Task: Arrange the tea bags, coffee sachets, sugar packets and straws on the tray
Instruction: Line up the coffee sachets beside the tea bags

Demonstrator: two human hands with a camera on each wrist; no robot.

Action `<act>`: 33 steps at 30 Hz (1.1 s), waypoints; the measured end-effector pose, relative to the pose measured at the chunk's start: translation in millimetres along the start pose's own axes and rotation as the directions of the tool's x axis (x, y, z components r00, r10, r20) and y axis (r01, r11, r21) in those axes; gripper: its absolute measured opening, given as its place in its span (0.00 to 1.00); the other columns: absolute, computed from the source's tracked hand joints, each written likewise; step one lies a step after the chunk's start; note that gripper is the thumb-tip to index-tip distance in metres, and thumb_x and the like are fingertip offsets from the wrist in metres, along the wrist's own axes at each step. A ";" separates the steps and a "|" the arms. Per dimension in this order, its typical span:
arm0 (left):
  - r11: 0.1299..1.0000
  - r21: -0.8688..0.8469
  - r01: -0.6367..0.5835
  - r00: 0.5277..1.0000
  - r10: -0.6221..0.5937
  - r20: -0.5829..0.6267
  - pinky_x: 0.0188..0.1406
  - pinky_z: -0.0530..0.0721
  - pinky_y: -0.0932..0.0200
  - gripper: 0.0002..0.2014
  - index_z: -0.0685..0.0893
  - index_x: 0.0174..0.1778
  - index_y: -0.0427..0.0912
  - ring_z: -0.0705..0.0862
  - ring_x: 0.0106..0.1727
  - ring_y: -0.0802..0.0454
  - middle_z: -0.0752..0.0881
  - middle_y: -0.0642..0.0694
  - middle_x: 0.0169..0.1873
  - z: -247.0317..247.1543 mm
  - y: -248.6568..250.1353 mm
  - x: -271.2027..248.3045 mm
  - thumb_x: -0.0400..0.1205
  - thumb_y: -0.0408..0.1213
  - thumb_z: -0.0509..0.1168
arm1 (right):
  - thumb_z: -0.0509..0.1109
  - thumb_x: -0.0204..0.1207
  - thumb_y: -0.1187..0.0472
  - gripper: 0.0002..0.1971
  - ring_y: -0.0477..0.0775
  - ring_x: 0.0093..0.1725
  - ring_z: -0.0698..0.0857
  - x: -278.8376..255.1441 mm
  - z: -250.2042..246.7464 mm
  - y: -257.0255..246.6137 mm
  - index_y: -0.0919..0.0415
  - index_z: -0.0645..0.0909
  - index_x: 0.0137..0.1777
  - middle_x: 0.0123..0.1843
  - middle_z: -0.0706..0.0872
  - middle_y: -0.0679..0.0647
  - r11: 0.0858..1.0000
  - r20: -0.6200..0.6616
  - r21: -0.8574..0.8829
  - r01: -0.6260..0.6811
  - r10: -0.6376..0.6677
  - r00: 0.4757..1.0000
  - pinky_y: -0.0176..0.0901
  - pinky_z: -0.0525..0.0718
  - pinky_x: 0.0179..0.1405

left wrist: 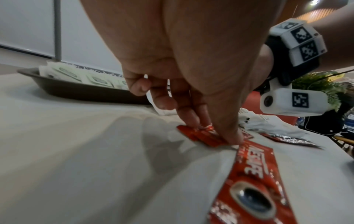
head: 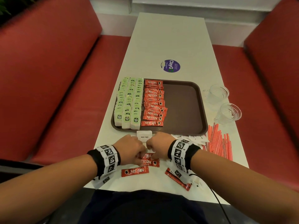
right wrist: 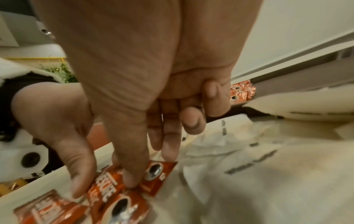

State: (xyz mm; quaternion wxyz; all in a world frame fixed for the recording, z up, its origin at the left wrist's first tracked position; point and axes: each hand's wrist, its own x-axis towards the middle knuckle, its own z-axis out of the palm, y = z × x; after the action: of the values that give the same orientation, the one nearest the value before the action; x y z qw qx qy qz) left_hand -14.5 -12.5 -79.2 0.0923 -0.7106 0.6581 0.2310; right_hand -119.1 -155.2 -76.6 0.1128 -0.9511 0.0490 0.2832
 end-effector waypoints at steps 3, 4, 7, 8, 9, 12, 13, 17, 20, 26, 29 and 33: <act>0.998 0.059 0.012 1.000 -0.012 0.005 0.50 0.72 0.53 0.17 0.85 0.57 0.56 0.81 0.57 0.50 0.87 0.54 0.51 1.3 2.0 0.7 0.79 0.60 0.68 | 0.72 0.77 0.57 0.13 0.58 0.51 0.85 2.2 -0.3 -5.9 0.52 0.82 0.61 0.53 0.87 0.54 1.000 -0.003 0.000 0.010 -0.010 1.000 0.47 0.84 0.47; 0.997 0.073 0.014 1.000 -0.014 -0.002 0.48 0.71 0.54 0.17 0.85 0.58 0.56 0.81 0.57 0.49 0.87 0.53 0.52 1.3 2.6 0.8 0.79 0.60 0.68 | 0.71 0.78 0.59 0.13 0.58 0.51 0.85 2.8 -0.9 -6.7 0.53 0.82 0.62 0.53 0.87 0.55 1.000 0.002 -0.003 0.010 -0.010 1.000 0.46 0.83 0.46; 0.997 0.082 0.010 1.000 -0.008 -0.023 0.45 0.67 0.55 0.15 0.87 0.57 0.55 0.81 0.55 0.49 0.86 0.53 0.51 -0.5 3.3 1.2 0.79 0.58 0.69 | 0.68 0.77 0.65 0.11 0.59 0.50 0.86 3.6 -4.4 -5.4 0.55 0.82 0.58 0.52 0.87 0.55 1.000 0.021 -0.003 0.006 -0.006 1.000 0.48 0.85 0.47; 0.997 0.076 0.006 1.000 -0.004 -0.026 0.44 0.67 0.55 0.15 0.88 0.56 0.55 0.80 0.55 0.49 0.86 0.54 0.51 -1.1 2.4 1.2 0.79 0.58 0.69 | 0.68 0.77 0.65 0.10 0.58 0.49 0.85 3.3 -6.6 -3.8 0.55 0.82 0.55 0.51 0.87 0.55 1.000 0.028 0.004 0.003 -0.003 1.000 0.47 0.85 0.45; 0.998 0.068 0.003 1.000 -0.001 -0.028 0.44 0.67 0.55 0.14 0.88 0.54 0.55 0.80 0.54 0.49 0.86 0.54 0.50 -1.7 1.1 1.4 0.79 0.57 0.70 | 0.67 0.75 0.65 0.07 0.58 0.47 0.84 2.7 -9.2 -1.7 0.55 0.81 0.51 0.49 0.86 0.55 1.000 0.033 0.017 -0.004 0.004 0.999 0.46 0.83 0.42; 0.998 0.059 -0.021 0.997 0.025 -0.072 0.44 0.71 0.56 0.10 0.87 0.48 0.54 0.81 0.53 0.50 0.87 0.55 0.47 -3.4 -5.0 3.5 0.79 0.55 0.69 | 0.66 0.74 0.64 0.06 0.58 0.44 0.82 0.6 -17.6 7.4 0.53 0.73 0.40 0.44 0.83 0.54 0.998 0.048 0.054 -0.033 0.030 0.998 0.45 0.79 0.37; 0.998 0.061 -0.022 0.996 0.028 -0.086 0.46 0.74 0.55 0.10 0.87 0.47 0.54 0.81 0.52 0.50 0.87 0.55 0.46 -5.8 -7.0 4.1 0.79 0.55 0.68 | 0.66 0.74 0.63 0.08 0.58 0.43 0.81 -0.5 -20.3 10.9 0.52 0.70 0.38 0.42 0.81 0.53 0.997 0.042 0.066 -0.036 0.034 0.999 0.45 0.77 0.36; 1.000 0.023 0.009 0.986 -0.005 -0.164 0.47 0.77 0.56 0.09 0.86 0.47 0.54 0.81 0.50 0.51 0.85 0.54 0.45 -23.0 -20.2 9.4 0.81 0.54 0.69 | 0.60 0.79 0.65 0.07 0.56 0.41 0.79 -4.4 -32.8 25.8 0.54 0.71 0.41 0.37 0.76 0.48 0.980 -0.052 0.188 -0.066 0.077 0.996 0.44 0.75 0.37; 0.998 -0.036 0.049 0.979 -0.055 -0.198 0.46 0.75 0.58 0.09 0.86 0.49 0.53 0.80 0.50 0.53 0.81 0.56 0.44 -35.5 -32.1 14.7 0.81 0.53 0.69 | 0.56 0.79 0.69 0.08 0.58 0.41 0.80 -5.8 -38.1 41.3 0.54 0.67 0.49 0.39 0.78 0.53 0.945 -0.115 0.314 -0.087 0.129 0.985 0.48 0.78 0.38; 0.980 -0.155 0.124 0.962 -0.157 -0.222 0.45 0.79 0.56 0.08 0.84 0.47 0.53 0.80 0.47 0.54 0.82 0.57 0.42 -53.2 -42.2 27.6 0.81 0.52 0.69 | 0.70 0.77 0.51 0.13 0.53 0.47 0.85 -6.7 -36.3 57.6 0.52 0.76 0.59 0.51 0.86 0.49 0.923 -0.270 0.382 0.033 0.077 0.960 0.50 0.85 0.50; 0.970 -0.204 0.133 0.955 -0.181 -0.236 0.47 0.80 0.54 0.08 0.84 0.48 0.53 0.80 0.48 0.55 0.84 0.57 0.44 -58.6 -44.0 36.0 0.81 0.52 0.70 | 0.70 0.80 0.51 0.12 0.54 0.54 0.86 -1.1 -30.0 63.7 0.52 0.83 0.60 0.56 0.88 0.49 0.924 -0.321 0.376 0.073 0.056 0.946 0.51 0.85 0.57; 0.950 -0.287 0.122 0.952 -0.194 -0.238 0.51 0.80 0.54 0.05 0.86 0.50 0.57 0.79 0.50 0.55 0.84 0.57 0.45 -61.5 -45.8 45.9 0.81 0.51 0.70 | 0.71 0.80 0.55 0.06 0.53 0.53 0.86 -0.7 -30.3 73.3 0.51 0.84 0.55 0.54 0.89 0.49 0.902 -0.379 0.415 0.116 0.056 0.924 0.51 0.85 0.57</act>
State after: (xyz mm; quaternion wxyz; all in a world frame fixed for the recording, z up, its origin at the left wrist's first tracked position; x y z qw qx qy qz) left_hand 44.2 -74.9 -53.9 -0.0749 -0.7915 0.5677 0.2135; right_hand -115.2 -233.6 -65.2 0.3124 -0.9400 0.1163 0.0729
